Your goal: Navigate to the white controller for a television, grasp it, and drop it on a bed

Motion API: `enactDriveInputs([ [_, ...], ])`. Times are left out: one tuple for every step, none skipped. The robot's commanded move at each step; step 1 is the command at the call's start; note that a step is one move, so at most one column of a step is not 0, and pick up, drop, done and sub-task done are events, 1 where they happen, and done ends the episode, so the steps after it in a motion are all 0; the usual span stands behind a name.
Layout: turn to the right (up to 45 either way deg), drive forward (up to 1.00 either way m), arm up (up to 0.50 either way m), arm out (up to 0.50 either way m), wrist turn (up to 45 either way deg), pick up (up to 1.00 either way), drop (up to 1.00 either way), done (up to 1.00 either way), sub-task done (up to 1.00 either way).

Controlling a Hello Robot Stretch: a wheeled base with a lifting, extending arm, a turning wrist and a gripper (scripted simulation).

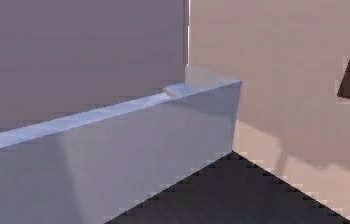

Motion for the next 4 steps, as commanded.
enactDriveInputs([
  [0.0,1.00,0.00,0.00,0.0,0.00,0.00,0.00,0.00],
  [0.0,0.05,0.00,0.00,0.0,0.00,0.00,0.00,0.00],
  [45.0,0.00,0.00,0.00,0.0,0.00,0.00,0.00,0.00],
  [45.0,0.00,0.00,0.00,0.0,0.00,0.00,0.00,0.00],
])
